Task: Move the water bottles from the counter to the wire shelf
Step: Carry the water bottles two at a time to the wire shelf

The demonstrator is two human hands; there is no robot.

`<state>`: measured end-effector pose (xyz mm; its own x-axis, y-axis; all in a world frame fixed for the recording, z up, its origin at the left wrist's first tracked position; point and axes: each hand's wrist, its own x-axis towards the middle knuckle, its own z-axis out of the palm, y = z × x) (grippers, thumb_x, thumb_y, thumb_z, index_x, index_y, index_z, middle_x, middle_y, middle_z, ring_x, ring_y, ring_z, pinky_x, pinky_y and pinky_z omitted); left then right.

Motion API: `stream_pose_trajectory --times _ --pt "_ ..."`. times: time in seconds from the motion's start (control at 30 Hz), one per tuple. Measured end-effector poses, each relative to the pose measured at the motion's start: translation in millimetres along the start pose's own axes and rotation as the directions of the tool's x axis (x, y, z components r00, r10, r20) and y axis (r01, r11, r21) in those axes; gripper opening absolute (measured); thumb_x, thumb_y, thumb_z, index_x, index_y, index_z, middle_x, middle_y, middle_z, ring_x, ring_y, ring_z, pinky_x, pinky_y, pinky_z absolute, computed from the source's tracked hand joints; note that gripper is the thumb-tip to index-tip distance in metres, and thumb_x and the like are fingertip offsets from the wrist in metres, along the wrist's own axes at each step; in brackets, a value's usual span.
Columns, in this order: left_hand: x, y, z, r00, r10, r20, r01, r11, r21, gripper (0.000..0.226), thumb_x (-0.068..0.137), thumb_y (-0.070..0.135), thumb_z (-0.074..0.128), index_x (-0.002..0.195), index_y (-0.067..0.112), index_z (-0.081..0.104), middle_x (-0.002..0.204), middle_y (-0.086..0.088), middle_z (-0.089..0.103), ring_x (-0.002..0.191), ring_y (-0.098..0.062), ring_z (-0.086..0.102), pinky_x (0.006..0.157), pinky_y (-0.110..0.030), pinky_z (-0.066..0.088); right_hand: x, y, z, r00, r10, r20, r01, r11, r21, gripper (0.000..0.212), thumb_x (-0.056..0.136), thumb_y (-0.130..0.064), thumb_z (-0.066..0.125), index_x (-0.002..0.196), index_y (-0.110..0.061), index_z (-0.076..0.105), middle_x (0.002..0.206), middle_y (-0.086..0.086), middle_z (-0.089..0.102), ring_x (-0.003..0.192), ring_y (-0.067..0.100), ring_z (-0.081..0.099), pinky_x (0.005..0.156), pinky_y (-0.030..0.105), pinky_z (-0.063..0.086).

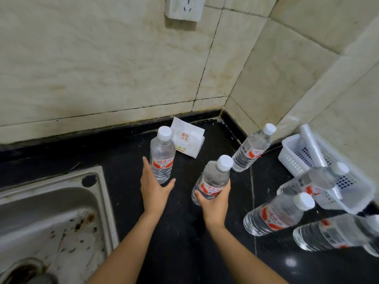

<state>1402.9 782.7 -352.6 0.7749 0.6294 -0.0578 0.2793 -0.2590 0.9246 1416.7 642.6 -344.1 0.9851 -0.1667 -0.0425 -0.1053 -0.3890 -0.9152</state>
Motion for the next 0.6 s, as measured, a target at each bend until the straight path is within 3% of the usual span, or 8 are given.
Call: stream_pose_trajectory --times 0.07,0.3,0.6 --pt "12.0 1.2 2.3 1.000 0.007 -0.003 -0.007 1.000 0.007 0.110 0.065 0.016 0.079 0.146 0.021 0.005 0.151 -0.008 0.029 0.139 -0.026 0.028 0.114 -0.045 0.027 7.2 -1.1 2.3 0.999 0.031 0.026 -0.031 0.999 0.018 0.103 0.060 -0.007 0.082 0.141 -0.025 0.020 0.141 0.001 0.043 0.127 0.017 0.045 0.107 0.035 0.036" --pt "37.9 9.2 9.6 0.999 -0.050 0.003 0.050 0.996 -0.080 0.116 0.063 0.013 0.080 0.145 0.029 0.000 0.153 -0.004 0.026 0.139 -0.023 0.029 0.114 -0.044 0.026 34.2 -12.1 -1.7 0.985 0.026 0.172 -0.026 1.000 -0.004 0.097 0.062 -0.004 0.079 0.138 -0.030 0.024 0.120 -0.007 0.051 0.112 0.015 0.052 0.097 0.029 0.040" --pt "13.9 15.1 4.3 1.000 -0.029 -0.006 0.028 0.989 -0.145 0.100 0.061 0.007 0.079 0.139 0.034 0.022 0.136 -0.001 0.049 0.121 -0.022 0.050 0.099 -0.031 0.037 30.9 -17.1 -23.3 0.961 0.119 0.250 -0.082 0.985 -0.153 0.092 0.064 -0.019 0.076 0.136 -0.036 0.021 0.105 -0.009 0.054 0.100 0.016 0.054 0.091 0.031 0.043"
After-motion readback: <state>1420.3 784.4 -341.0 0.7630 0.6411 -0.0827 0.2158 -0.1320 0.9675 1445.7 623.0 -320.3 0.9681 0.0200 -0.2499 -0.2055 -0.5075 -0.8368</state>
